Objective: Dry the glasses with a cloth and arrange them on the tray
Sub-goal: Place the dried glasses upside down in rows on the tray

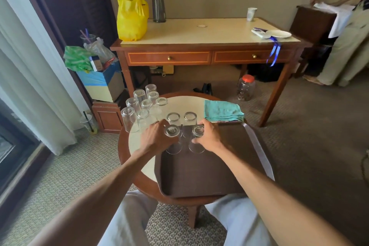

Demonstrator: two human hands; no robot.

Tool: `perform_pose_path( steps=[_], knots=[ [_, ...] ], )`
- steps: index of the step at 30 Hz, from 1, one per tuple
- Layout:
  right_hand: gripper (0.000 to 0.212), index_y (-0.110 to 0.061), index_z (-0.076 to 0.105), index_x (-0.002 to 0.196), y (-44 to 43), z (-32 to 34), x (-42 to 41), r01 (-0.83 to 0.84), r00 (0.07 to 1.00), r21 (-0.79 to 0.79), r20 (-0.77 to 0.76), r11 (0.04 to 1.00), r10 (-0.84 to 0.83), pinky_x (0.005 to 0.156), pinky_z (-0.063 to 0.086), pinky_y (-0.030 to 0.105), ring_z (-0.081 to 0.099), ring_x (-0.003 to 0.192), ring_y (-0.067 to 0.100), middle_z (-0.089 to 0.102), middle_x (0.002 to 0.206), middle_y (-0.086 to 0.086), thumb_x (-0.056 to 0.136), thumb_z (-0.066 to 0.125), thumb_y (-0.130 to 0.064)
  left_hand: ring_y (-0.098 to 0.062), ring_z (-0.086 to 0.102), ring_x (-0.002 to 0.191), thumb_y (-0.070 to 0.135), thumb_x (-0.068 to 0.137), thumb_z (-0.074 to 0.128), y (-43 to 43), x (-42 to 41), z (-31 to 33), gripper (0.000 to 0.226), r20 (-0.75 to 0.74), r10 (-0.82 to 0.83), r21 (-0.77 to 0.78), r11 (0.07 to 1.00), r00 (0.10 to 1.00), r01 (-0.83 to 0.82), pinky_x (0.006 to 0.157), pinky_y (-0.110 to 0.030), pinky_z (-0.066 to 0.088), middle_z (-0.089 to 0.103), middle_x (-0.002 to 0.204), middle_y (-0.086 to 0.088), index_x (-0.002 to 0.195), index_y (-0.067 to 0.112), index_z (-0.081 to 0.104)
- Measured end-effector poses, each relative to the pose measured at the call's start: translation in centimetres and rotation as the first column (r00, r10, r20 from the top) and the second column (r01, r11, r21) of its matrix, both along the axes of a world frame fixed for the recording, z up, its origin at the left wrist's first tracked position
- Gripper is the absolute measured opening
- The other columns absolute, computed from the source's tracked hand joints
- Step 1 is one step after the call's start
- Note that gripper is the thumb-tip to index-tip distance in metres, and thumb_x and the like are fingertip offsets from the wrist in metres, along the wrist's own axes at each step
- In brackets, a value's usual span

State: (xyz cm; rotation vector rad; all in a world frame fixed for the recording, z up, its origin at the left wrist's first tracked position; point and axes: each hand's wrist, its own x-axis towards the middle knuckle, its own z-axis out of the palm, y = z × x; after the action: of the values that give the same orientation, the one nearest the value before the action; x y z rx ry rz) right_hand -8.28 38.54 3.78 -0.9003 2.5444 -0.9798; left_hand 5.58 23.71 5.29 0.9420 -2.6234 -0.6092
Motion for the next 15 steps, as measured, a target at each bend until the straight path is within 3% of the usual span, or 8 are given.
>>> perform_pose_path(
  steps=[3,6,9,11,15],
  knots=[
    [0.060,-0.011,0.054,0.117,-0.4,-1.2,-0.2,0.013,1.000,-0.007,0.018,1.000,-0.012,0.062,0.031,0.011,0.046,0.100,0.018,0.060,0.117,0.010,0.069,0.091,-0.014,-0.025,0.066,0.095,0.057,0.074,0.083,-0.2,0.0,-0.8,0.056,0.002,-0.006,0.003,1.000,1.000,0.006,0.064,-0.031,0.045,0.072,0.115,-0.001,0.117,0.025,0.065],
    [0.060,-0.009,0.055,0.120,-0.5,-1.7,-0.1,0.008,1.000,-0.026,0.016,1.000,-0.008,0.066,0.030,-0.001,0.041,0.096,0.013,0.060,0.118,0.009,0.071,0.089,-0.014,-0.024,0.065,0.097,0.054,0.077,0.082,-0.4,0.1,-1.4,0.054,-0.008,-0.018,0.009,1.000,1.000,0.018,0.065,-0.031,0.048,0.071,0.117,0.000,0.119,0.024,0.066],
    [0.060,-0.011,0.055,0.121,-0.8,-1.9,0.3,0.008,1.000,-0.050,0.008,0.999,-0.007,0.066,0.029,0.014,0.044,0.100,0.014,0.063,0.116,0.004,0.072,0.089,-0.016,-0.025,0.066,0.104,0.053,0.078,0.083,-0.6,-0.1,-1.7,0.057,-0.003,-0.039,0.023,0.999,0.999,0.039,0.074,-0.036,0.054,0.071,0.122,0.000,0.123,0.025,0.064],
    [0.061,-0.016,0.053,0.121,-1.1,-2.1,0.6,0.011,1.000,-0.062,0.002,0.998,-0.011,0.076,0.035,0.024,0.051,0.105,0.018,0.063,0.117,0.003,0.072,0.090,-0.019,-0.025,0.065,0.107,0.053,0.077,0.084,-0.6,-0.3,-1.8,0.061,-0.001,-0.041,0.041,0.998,0.999,0.041,0.074,-0.035,0.052,0.069,0.125,0.000,0.127,0.025,0.063],
    [0.062,-0.016,0.051,0.123,-1.4,-2.3,0.9,0.019,1.000,-0.082,-0.016,0.996,-0.020,0.078,0.040,0.026,0.051,0.103,0.016,0.063,0.118,0.005,0.073,0.089,-0.021,-0.026,0.065,0.106,0.050,0.077,0.086,-0.6,-0.5,-2.1,0.062,-0.015,-0.030,0.067,0.997,0.999,0.031,0.071,-0.032,0.046,0.070,0.125,-0.002,0.129,0.025,0.063]
  ],
)
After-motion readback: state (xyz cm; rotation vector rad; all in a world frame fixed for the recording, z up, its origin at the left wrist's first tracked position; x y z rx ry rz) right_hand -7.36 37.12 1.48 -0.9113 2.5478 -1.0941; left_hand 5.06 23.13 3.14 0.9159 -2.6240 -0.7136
